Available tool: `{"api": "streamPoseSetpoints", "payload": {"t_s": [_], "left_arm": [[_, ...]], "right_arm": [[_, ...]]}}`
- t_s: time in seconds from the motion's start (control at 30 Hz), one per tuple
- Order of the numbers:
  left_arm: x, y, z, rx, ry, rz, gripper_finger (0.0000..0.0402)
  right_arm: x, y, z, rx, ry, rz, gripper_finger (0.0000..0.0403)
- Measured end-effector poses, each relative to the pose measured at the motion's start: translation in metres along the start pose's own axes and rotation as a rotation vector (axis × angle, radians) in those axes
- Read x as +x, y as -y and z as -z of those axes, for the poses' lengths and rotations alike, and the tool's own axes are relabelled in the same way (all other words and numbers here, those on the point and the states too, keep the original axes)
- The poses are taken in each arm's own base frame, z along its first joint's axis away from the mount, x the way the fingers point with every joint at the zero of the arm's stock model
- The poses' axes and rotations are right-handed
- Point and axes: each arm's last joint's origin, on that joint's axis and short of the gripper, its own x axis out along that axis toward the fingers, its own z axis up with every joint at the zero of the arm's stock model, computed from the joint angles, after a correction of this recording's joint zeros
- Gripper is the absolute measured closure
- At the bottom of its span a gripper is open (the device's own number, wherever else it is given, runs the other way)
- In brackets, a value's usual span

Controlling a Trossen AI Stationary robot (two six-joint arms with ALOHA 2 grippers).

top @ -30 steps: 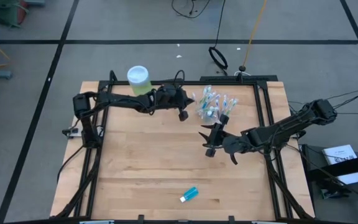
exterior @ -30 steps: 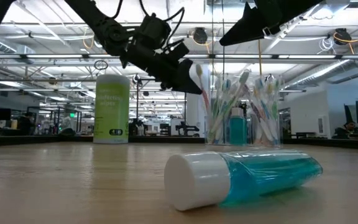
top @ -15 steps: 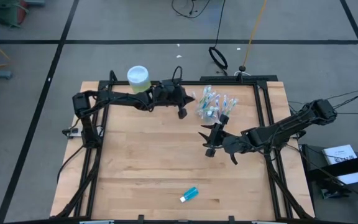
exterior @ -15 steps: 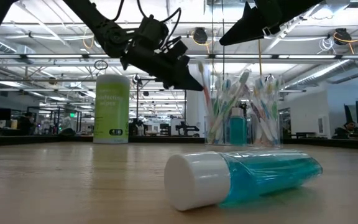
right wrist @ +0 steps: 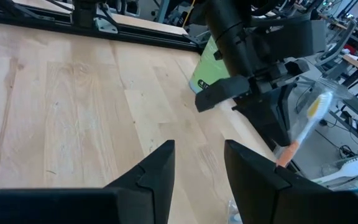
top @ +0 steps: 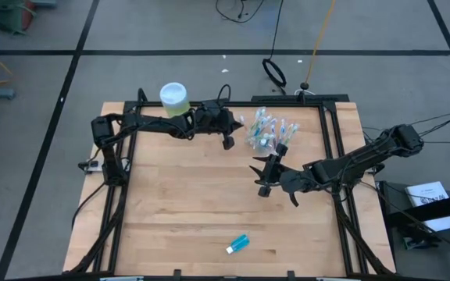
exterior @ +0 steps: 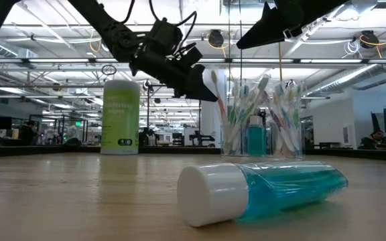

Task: Pick & Place toothbrushing station
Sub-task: Put the orange toothbrush into the transparent organizer

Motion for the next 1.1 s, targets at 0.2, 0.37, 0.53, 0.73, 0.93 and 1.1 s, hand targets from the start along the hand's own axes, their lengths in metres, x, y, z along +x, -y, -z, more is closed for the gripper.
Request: {"api": "streamPoseSetpoints", "payload": {"t_s": [0.2, 0.37, 0.53, 0.73, 0.93, 1.1], "left_arm": [[0.012, 0.003, 0.009, -0.003, 0.036, 0.044, 0.0396], [0.015, 0.002, 0.016, -0.08, -0.001, 0.044, 0.0395], [0.015, 0.002, 0.017, -0.075, -0.009, 0.045, 0.0395], [0.017, 0.005, 0.021, -0.08, -0.037, 0.058, 0.0391], [0.016, 0.007, 0.016, -0.092, -0.007, 0.014, 0.0377], [0.016, 0.009, 0.016, -0.062, -0.012, 0.018, 0.0376]], "right_arm": [[0.0, 0.0, 0.0, 0.002, 0.001, 0.001, 0.0273], [0.0, 0.0, 0.0, 0.003, 0.003, 0.001, 0.0273], [0.0, 0.0, -0.001, 0.006, 0.005, 0.0, 0.0273], [0.0, 0.0, -0.001, 0.003, 0.005, 0.001, 0.0273], [0.001, 0.0, -0.001, -0.025, 0.004, 0.0, 0.0273], [0.001, 0.0, -0.001, -0.025, 0.004, -0.002, 0.0273]]}}
